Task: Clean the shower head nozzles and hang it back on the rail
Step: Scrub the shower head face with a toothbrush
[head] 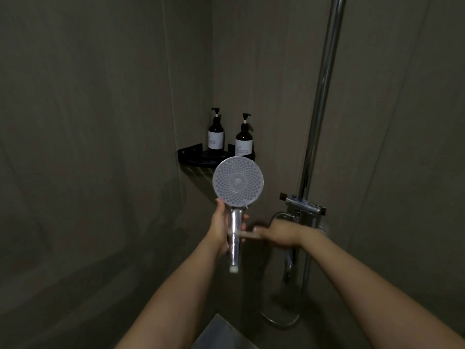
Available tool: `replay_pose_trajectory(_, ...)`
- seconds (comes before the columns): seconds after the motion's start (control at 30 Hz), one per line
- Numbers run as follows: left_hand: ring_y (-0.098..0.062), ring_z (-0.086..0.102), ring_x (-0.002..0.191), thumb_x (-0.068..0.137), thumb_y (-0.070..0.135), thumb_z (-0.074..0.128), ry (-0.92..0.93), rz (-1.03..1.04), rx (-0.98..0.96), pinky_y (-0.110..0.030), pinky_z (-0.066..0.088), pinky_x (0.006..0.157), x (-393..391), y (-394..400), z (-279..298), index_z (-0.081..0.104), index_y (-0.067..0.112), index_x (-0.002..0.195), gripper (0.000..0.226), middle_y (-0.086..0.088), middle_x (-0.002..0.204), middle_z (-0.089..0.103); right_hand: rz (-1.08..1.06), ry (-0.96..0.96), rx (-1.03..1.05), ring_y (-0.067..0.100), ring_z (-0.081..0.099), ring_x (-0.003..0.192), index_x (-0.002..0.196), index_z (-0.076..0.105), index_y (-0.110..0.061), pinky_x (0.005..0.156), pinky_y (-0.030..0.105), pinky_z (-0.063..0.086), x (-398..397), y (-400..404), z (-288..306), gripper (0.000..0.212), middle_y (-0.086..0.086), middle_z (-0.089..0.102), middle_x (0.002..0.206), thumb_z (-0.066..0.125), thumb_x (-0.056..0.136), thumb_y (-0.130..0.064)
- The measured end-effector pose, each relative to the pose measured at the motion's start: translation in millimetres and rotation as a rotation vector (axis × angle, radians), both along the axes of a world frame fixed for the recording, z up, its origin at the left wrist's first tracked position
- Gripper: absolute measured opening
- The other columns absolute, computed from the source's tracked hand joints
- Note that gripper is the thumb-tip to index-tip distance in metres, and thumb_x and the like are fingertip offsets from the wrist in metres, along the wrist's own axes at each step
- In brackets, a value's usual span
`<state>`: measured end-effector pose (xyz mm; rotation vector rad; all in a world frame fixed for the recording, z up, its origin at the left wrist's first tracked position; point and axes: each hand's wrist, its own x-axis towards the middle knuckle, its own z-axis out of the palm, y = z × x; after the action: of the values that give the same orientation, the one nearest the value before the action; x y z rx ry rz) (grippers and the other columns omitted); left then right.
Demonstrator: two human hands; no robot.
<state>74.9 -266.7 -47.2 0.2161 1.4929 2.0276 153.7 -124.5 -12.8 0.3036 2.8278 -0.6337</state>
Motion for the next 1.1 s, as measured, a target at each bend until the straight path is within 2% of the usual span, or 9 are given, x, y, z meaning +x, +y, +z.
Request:
replay_pose_trajectory(0.1,-0.017,0.048,0.050,0.087,0.071,0.004,-0.004,-0.032,-0.013,-0.027,0.039,0.057,-2.0,-3.4,1.0,0.061,0.004,0.083,0.088,-0.009,0.062,0.052,0.083,-0.230,-0.015,0.008,0.045,0.044,0.050,0.048,-0.021,0.063,0.025,0.042,6.9,0.9,6.4,0.059,-0.008,0.048,0.039,0.035,0.093,-0.058)
replay_pose_trajectory(0.23,-0.018,0.049,0.051,0.088,0.071,0.005,-0.005,-0.047,0.004,-0.026,0.040,0.056,0.3,-4.3,3.1,0.061,0.008,0.091,0.084,-0.011,0.065,0.052,-0.089,0.264,-0.163,0.014,0.049,0.051,0.056,0.054,-0.016,0.070,0.029,0.043,0.8,3.4,9.0,0.051,0.000,0.050,0.054,0.043,0.094,-0.049)
replay_pose_trajectory(0.3,-0.019,0.047,0.052,0.086,0.073,0.005,-0.018,-0.068,0.026,-0.026,0.039,0.056,0.4,-2.2,5.2,0.061,0.008,0.093,0.085,-0.011,0.064,0.051,-0.097,0.344,-0.100,0.017,0.048,0.054,0.057,0.052,-0.016,0.069,0.031,0.044,-1.8,1.6,7.9,0.051,0.002,0.049,0.057,0.042,0.094,-0.049)
replay_pose_trajectory(0.43,-0.019,0.048,0.057,0.087,0.072,0.005,-0.018,-0.098,0.028,-0.027,0.039,0.058,-5.0,-4.4,2.5,0.060,0.006,0.091,0.086,-0.011,0.068,0.054,0.109,-0.247,0.081,0.012,0.043,0.052,0.055,0.048,-0.020,0.067,0.029,0.041,7.4,-5.9,8.3,0.056,-0.003,0.048,0.055,0.034,0.092,-0.060)
replay_pose_trajectory(0.5,-0.019,0.049,0.057,0.086,0.072,0.006,0.004,-0.111,0.008,-0.027,0.041,0.058,-6.9,-6.0,-0.4,0.060,0.005,0.093,0.087,-0.010,0.068,0.053,0.163,-0.328,0.090,0.010,0.043,0.050,0.051,0.047,-0.020,0.065,0.026,0.040,13.3,-7.4,9.4,0.058,-0.007,0.048,0.047,0.034,0.092,-0.060)
replay_pose_trajectory(0.67,-0.017,0.049,0.056,0.089,0.070,0.013,0.023,-0.088,0.008,-0.027,0.041,0.057,-5.5,-2.3,4.3,0.062,0.008,0.087,0.080,-0.008,0.065,0.054,-0.065,0.315,-0.124,0.013,0.043,0.047,0.049,0.048,-0.018,0.066,0.029,0.042,6.2,4.1,10.9,0.054,-0.001,0.046,0.050,0.044,0.094,-0.048)
replay_pose_trajectory(0.8,-0.016,0.046,0.053,0.088,0.070,0.015,0.025,-0.029,0.004,-0.026,0.040,0.056,-8.4,0.0,5.2,0.056,0.010,0.077,0.074,-0.004,0.060,0.051,0.131,-0.125,0.054,0.009,0.047,0.053,0.051,0.049,-0.022,0.082,0.033,0.044,13.5,5.6,-0.4,0.054,-0.005,0.049,0.054,0.040,0.091,-0.057)
replay_pose_trajectory(0.97,-0.016,0.045,0.050,0.087,0.071,0.017,-0.025,-0.005,0.026,-0.026,0.038,0.055,-6.7,-1.0,3.9,0.055,0.009,0.076,0.074,-0.004,0.053,0.049,-0.098,0.436,-0.241,0.013,0.048,0.044,0.046,0.052,-0.020,0.072,0.031,0.047,5.1,11.0,1.0,0.056,-0.004,0.047,0.042,0.042,0.095,-0.047)
replay_pose_trajectory(1.1,-0.017,0.046,0.054,0.088,0.071,0.017,-0.019,0.004,0.049,-0.027,0.039,0.056,-6.0,0.4,3.6,0.056,0.009,0.078,0.074,-0.006,0.060,0.049,-0.009,0.271,0.045,0.016,0.048,0.055,0.067,0.059,-0.017,0.062,0.029,0.041,3.6,12.4,5.6,0.048,0.001,0.048,0.059,0.038,0.095,-0.049)
